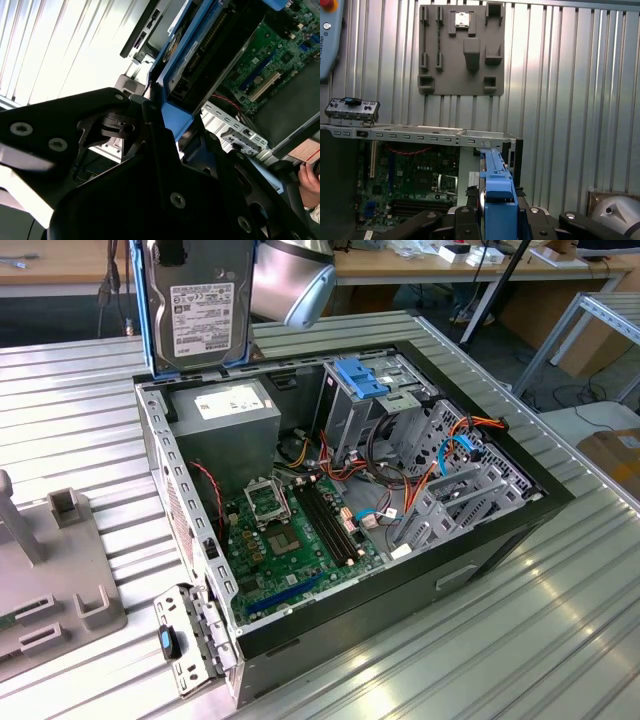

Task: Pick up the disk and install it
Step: 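Pick up the disk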

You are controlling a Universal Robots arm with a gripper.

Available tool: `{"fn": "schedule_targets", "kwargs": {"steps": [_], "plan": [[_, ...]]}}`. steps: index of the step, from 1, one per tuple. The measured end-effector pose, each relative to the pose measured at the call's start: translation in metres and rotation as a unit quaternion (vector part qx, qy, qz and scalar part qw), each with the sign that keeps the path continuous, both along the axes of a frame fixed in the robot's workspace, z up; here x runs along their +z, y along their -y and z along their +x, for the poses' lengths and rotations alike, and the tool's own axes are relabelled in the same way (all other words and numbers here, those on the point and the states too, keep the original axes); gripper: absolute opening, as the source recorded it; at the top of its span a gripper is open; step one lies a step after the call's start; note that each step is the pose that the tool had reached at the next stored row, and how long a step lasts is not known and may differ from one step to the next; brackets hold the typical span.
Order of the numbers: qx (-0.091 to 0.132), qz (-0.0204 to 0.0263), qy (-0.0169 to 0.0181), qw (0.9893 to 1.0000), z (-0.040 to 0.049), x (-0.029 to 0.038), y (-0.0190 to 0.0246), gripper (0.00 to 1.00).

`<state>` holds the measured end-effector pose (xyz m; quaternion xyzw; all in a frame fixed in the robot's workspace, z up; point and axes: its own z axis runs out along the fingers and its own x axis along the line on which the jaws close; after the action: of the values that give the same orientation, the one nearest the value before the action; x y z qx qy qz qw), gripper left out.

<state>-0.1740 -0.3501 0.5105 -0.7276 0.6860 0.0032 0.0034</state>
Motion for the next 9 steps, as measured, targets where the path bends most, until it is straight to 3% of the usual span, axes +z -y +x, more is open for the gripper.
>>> {"fn": "schedule_targets", "kwargs": {"steps": [9], "plan": [[0.0,0.0,0.0001,1.0,0.0113,0.0,0.0,0.37]]}}
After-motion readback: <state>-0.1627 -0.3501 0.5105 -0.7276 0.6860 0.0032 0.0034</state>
